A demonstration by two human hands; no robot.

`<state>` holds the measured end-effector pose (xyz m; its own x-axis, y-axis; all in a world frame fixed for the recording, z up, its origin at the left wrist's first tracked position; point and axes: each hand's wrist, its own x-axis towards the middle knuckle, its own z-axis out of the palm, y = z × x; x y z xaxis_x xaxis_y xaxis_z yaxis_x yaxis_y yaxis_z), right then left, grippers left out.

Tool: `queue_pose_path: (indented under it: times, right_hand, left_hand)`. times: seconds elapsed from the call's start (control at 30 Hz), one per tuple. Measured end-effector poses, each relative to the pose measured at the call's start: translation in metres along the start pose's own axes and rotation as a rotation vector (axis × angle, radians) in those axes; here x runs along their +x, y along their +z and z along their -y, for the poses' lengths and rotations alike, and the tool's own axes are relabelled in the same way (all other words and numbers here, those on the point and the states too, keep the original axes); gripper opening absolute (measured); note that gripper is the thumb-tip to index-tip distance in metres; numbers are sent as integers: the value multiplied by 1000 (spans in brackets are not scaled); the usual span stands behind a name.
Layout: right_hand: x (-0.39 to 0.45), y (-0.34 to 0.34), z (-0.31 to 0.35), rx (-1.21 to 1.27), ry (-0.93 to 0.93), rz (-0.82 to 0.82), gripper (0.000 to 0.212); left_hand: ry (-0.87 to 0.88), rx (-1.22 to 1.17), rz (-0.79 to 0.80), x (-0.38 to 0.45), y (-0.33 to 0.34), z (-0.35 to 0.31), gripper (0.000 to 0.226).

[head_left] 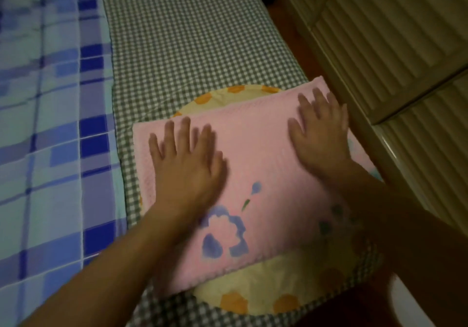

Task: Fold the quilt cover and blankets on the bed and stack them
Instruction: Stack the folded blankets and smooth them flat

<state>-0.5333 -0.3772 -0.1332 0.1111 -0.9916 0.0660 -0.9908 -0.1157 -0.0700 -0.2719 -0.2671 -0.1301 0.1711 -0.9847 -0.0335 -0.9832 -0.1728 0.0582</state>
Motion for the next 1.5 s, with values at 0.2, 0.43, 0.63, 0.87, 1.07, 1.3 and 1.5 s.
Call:
queue_pose_path:
  times: [0.2, 0.43, 0.63, 0.87, 1.07, 1.3, 1.5]
  right_hand:
    - [61, 68, -37, 207, 255, 324, 71]
    - [4, 22, -1, -42, 121, -19, 59]
    - [-138, 18, -8, -74, 21, 137, 58]
    - [-180, -57, 159, 113, 164, 249, 58]
    - [-296, -97, 398, 473, 26, 470, 41]
    - [-388, -111, 613, 675, -21, 843, 41]
    - [-383, -87, 707, 757, 94, 894, 24]
  left_hand:
    - [-264, -131, 149, 38, 69, 43, 73]
    - [-181, -121, 74, 1, 25, 35, 66]
    - [-249, -212, 315, -147, 19, 58, 66]
    - [-455, -434, 503, -193, -30, 170, 64]
    - [-578, -729, 581, -330, -110, 371, 43]
    - [-1072, -910, 315, -496, -173, 583, 25]
    - [-1310, -1339, 180, -515, -168, 647, 19]
